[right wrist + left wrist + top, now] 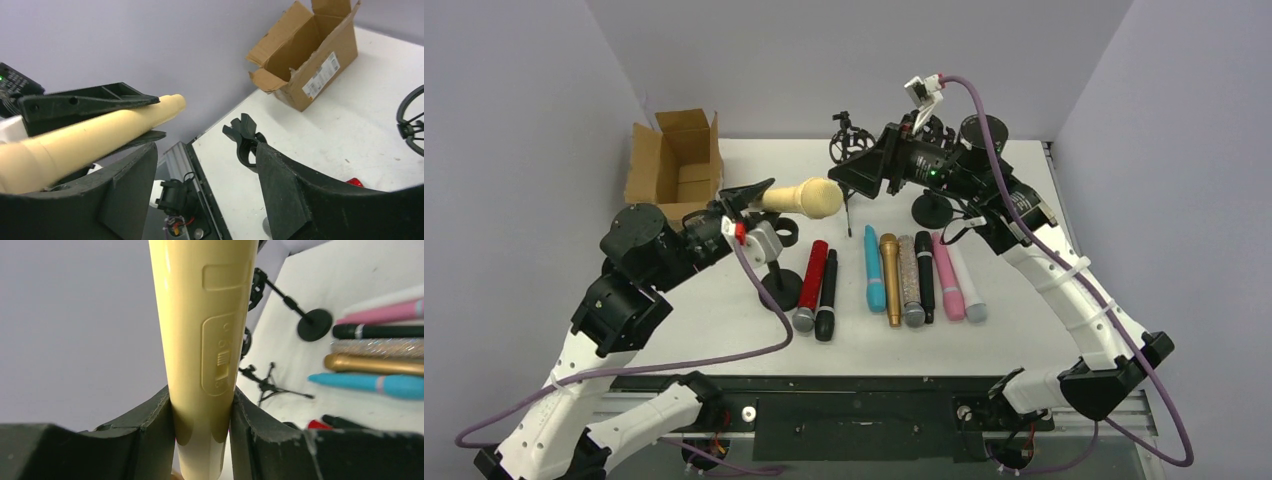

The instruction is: Attach the microphones to the stand

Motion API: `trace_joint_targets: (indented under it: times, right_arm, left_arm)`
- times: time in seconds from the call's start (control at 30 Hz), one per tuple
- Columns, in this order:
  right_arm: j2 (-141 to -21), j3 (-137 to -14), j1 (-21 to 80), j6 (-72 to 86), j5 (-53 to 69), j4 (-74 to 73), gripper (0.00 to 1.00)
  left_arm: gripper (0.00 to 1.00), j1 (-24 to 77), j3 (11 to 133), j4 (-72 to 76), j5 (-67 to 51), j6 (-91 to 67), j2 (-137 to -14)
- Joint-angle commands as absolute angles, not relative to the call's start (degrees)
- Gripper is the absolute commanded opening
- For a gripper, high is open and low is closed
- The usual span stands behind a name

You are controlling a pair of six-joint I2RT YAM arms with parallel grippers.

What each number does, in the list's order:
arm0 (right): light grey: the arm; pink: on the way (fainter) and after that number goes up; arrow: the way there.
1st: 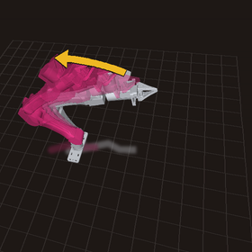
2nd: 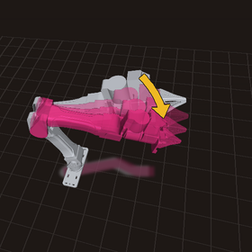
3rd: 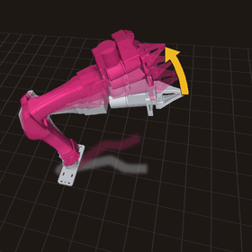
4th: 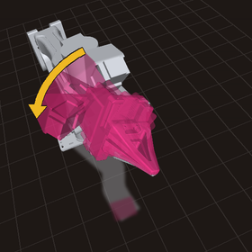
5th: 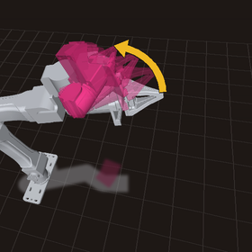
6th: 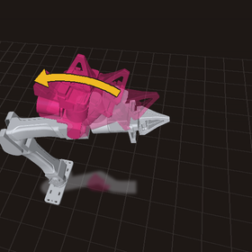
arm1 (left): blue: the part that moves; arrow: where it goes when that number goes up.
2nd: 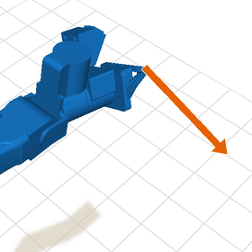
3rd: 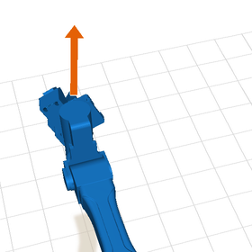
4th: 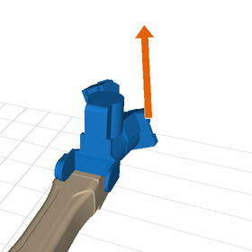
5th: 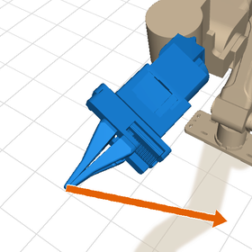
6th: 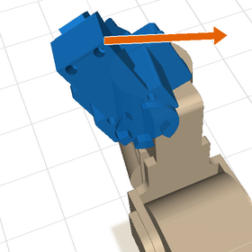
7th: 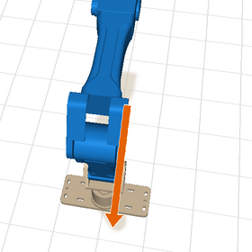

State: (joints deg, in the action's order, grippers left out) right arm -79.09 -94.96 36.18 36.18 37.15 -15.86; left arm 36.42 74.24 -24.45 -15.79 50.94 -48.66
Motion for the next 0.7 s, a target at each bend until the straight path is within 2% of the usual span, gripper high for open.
trace_joint_targets:
  times: [0.0,0.13,0.27,0.4,0.67]
  right_arm:
    - [-74.69,-89.99,36.08,31.38,32.81,-9.95,0.68]
    - [-69.97,-78.77,36.58,28.92,34.18,1.89,0.69]
    - [-65.00,-72.12,39.54,26.16,35.44,13.62,0.70]
    - [-64.64,-73.13,44.57,21.36,36.41,16.99,0.71]
    - [-70.79,-78.89,47.18,25.90,39.12,23.58,0.71]
  left_arm:
    - [0.00,35.95,79.70,-26.62,-14.86,23.79,-50.63]
    - [0.00,32.63,82.54,-26.50,-18.29,9.68,-52.85]
    - [0.00,28.33,85.39,-27.63,-29.59,-0.26,-55.57]
    - [0.00,23.92,89.08,-31.97,-42.80,-3.60,-60.14]
    - [0.00,23.72,87.22,-34.89,-47.63,1.35,-59.75]
